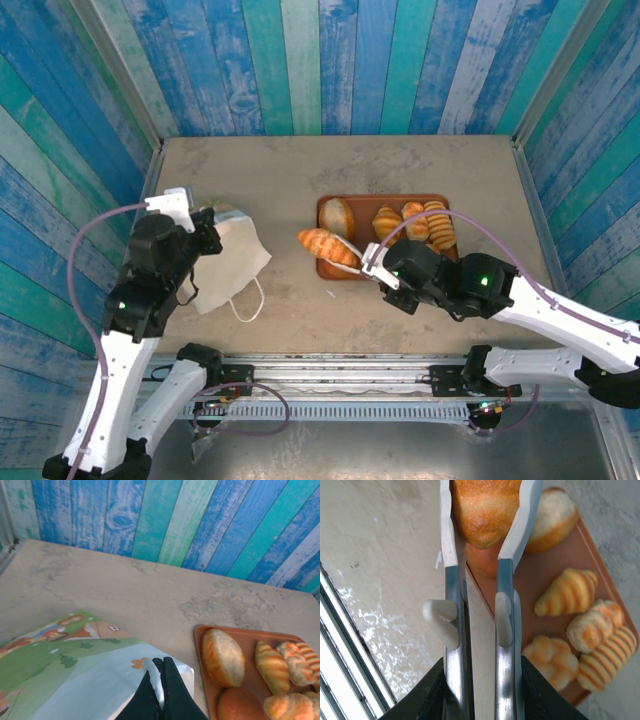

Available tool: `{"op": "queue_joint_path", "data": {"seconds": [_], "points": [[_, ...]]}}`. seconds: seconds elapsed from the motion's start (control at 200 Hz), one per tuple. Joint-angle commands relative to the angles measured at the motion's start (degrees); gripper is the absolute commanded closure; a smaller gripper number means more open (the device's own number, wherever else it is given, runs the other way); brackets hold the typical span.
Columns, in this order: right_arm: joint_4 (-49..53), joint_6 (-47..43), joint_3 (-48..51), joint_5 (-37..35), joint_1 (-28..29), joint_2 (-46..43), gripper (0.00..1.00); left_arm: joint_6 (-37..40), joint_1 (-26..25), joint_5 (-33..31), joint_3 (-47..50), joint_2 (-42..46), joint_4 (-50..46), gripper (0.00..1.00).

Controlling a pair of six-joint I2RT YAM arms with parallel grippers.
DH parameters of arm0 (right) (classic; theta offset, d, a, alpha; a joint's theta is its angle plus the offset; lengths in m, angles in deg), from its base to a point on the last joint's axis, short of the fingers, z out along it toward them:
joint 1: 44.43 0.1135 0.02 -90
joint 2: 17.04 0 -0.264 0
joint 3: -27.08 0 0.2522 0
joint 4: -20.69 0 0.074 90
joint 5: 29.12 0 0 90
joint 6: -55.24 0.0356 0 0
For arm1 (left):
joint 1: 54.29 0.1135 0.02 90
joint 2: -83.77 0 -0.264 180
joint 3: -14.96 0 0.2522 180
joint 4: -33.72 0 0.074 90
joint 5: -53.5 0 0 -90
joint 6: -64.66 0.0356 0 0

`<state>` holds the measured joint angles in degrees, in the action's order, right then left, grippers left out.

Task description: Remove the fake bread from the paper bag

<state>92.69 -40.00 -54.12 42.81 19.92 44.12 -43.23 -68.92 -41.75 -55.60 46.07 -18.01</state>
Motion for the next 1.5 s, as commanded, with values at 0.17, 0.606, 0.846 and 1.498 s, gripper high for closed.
{"op": "queue_joint_path", "data": {"seconds": [0.17, 0.606, 0.846, 1.498], "points": [[10.9, 10.4, -5.5, -1.8, -6.8, 2.4, 0.66, 0.8, -0.1, -1.7, -0.4, 1.5, -0.9, 1.0], [19.0, 22.8, -1.9, 11.5, -12.5, 4.2, 0.66, -0.3, 0.0, 1.3, 1.9, 0.7, 3.6, 1.0], [18.9, 24.0, -0.2, 11.0, -14.2, 6.5, 0.65, -0.3, 0.0, 2.3, 2.7, 0.5, 4.5, 1.0], [7.2, 19.1, 3.8, 15.4, -21.5, 15.4, 0.57, -1.5, -0.1, 2.3, 4.1, 0.0, 5.5, 1.0]]}}
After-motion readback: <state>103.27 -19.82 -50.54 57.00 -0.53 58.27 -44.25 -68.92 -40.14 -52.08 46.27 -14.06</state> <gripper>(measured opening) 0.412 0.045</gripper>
